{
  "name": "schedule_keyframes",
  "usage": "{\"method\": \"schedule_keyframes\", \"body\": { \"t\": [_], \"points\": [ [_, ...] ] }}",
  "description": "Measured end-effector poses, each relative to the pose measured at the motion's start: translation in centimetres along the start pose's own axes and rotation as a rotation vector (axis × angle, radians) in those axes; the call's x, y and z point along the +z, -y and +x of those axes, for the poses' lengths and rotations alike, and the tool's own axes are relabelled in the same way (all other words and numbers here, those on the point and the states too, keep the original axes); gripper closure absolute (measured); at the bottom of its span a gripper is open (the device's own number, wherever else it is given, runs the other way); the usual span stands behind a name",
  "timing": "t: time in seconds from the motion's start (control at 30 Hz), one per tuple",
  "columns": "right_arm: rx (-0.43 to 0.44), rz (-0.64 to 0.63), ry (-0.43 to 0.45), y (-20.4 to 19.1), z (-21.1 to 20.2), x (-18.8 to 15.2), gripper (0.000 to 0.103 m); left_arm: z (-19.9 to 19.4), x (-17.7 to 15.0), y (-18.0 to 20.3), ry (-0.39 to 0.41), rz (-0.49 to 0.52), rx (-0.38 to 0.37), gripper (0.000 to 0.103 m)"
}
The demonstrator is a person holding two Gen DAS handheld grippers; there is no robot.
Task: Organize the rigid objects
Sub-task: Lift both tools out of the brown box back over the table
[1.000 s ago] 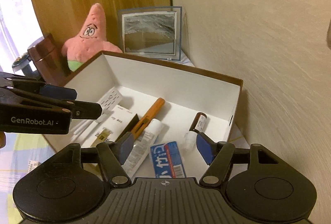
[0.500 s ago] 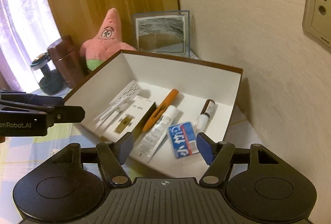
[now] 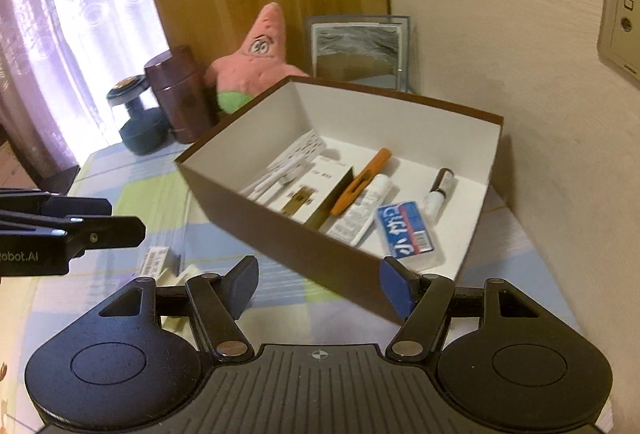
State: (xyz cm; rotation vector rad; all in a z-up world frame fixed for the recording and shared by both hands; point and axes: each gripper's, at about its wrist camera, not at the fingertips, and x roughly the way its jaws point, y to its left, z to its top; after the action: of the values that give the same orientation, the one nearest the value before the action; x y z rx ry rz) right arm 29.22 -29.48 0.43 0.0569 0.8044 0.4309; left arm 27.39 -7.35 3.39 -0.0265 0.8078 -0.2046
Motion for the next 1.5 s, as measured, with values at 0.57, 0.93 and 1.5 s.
{"method": "schedule_keyframes", "body": {
  "t": [0.57,0.93,1.5],
  "points": [
    [0.116,-0.105,-0.072,-6.4,0.0,-4.1,0.039,-3.8,-6.0,-3.8,-0.035,-0.096,0.075,0.051],
    [0.165,-0.144,-0.117,-9.0,1.4,-5.6,0.039,-5.0,-8.8,-5.5,-0.061,-0.155,0.129,0.051],
    [0.188,-0.184,-0.201,-10.9,5.7,-7.5,0.039,-3.6,-11.9,-7.8,-0.119,-0.208,0.231,0.052]
  ]
}}
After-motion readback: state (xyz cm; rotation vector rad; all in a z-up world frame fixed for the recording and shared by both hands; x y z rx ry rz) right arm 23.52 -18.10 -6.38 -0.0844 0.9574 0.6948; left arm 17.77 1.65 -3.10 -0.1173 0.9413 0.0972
